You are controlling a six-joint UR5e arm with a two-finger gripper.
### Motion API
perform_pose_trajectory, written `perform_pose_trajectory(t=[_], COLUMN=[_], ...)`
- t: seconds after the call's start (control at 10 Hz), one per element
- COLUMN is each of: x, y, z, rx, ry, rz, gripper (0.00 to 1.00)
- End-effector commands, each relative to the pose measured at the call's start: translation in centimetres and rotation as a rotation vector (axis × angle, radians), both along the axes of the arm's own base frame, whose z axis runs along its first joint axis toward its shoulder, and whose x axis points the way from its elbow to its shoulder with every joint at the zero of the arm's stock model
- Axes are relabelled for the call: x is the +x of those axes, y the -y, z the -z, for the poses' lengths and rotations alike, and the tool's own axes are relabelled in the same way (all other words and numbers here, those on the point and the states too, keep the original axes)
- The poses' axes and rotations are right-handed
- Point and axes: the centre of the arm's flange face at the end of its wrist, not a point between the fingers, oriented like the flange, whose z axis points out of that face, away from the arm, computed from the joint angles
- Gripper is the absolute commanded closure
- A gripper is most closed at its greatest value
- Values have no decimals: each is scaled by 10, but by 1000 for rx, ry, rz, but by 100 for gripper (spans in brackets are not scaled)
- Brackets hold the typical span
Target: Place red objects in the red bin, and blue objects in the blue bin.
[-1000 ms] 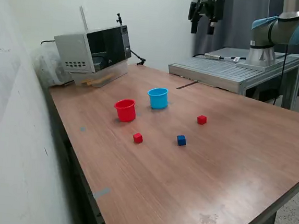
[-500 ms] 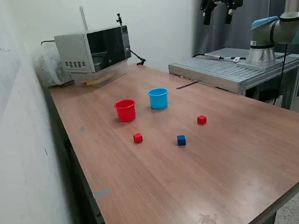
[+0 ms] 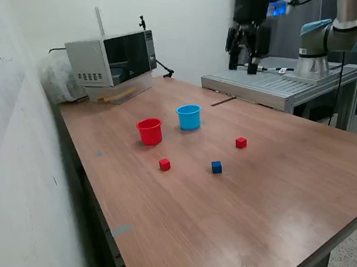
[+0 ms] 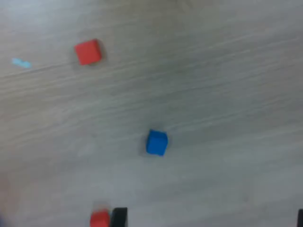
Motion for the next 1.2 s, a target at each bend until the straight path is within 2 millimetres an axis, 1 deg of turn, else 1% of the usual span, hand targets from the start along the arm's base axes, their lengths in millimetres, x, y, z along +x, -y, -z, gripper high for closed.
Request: perform_pose_trajectory(t=[0.0, 0.1, 0.2, 0.3, 0.5, 0.8, 0.9, 1.1], x=[-39, -47, -53, -60, -73, -84, -88, -98], y=[3, 3, 3, 2, 1, 1, -3, -26], z=[116, 145, 161, 171, 184, 203, 208, 214], rx=[8, 13, 16, 40, 60, 57, 57, 54], ry=[85, 113, 124, 112, 105, 91, 91, 81], rz=[74, 81, 86, 90, 95, 97, 103, 137], gripper=[0, 0, 0, 0, 0, 0, 0, 0])
